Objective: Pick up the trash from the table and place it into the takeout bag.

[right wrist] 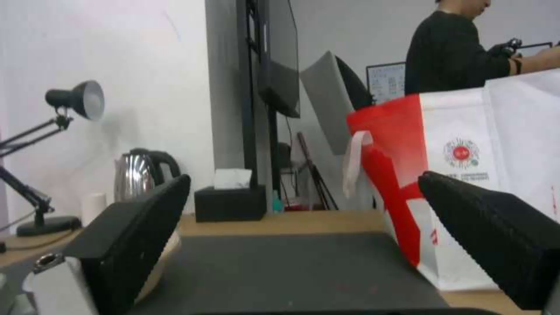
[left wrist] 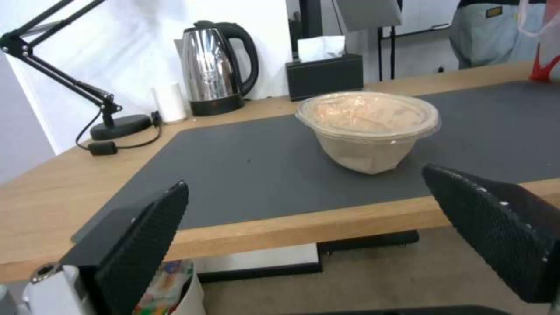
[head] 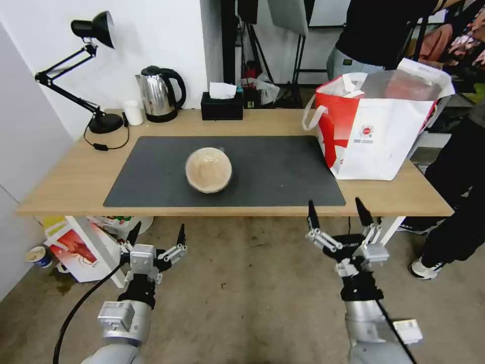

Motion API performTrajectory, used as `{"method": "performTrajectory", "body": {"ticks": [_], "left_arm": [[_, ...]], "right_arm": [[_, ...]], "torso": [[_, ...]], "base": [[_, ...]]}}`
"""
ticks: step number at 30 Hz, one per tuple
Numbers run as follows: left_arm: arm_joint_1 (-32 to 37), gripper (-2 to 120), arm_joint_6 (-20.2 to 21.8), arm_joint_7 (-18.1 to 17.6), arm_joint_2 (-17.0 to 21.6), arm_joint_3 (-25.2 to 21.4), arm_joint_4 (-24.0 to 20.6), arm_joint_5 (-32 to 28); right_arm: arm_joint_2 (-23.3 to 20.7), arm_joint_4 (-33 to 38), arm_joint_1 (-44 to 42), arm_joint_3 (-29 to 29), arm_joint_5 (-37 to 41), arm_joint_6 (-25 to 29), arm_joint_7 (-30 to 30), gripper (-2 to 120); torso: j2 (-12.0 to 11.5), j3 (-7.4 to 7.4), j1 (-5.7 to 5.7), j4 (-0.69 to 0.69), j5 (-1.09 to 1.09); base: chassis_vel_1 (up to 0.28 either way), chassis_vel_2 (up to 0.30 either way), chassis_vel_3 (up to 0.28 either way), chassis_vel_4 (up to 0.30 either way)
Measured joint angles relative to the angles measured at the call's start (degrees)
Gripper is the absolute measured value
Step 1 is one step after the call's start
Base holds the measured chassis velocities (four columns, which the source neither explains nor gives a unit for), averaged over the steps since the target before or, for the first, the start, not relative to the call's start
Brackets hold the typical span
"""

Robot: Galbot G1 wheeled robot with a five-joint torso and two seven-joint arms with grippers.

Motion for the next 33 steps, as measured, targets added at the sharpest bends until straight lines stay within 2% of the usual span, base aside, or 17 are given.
{"method": "performTrajectory", "body": {"ticks": [13,33], "left_arm": [[0.0,100,0.0,0.0,0.0,0.0,0.0,0.0],[0.0,100,0.0,0.0,0.0,0.0,0.0,0.0]], "right_arm": [[0.4,-2.4,-1.65,-0.87,-2.54,1.44,2.33,100],[-1.01,-5.83,-0.76,0.2,0.34,2.38,3.6,100]], "torso": [[-0.01,0.0,0.01,0.0,0.01],[-0.01,0.0,0.01,0.0,0.0]], "base": [[0.0,0.0,0.0,0.0],[0.0,0.0,0.0,0.0]]}}
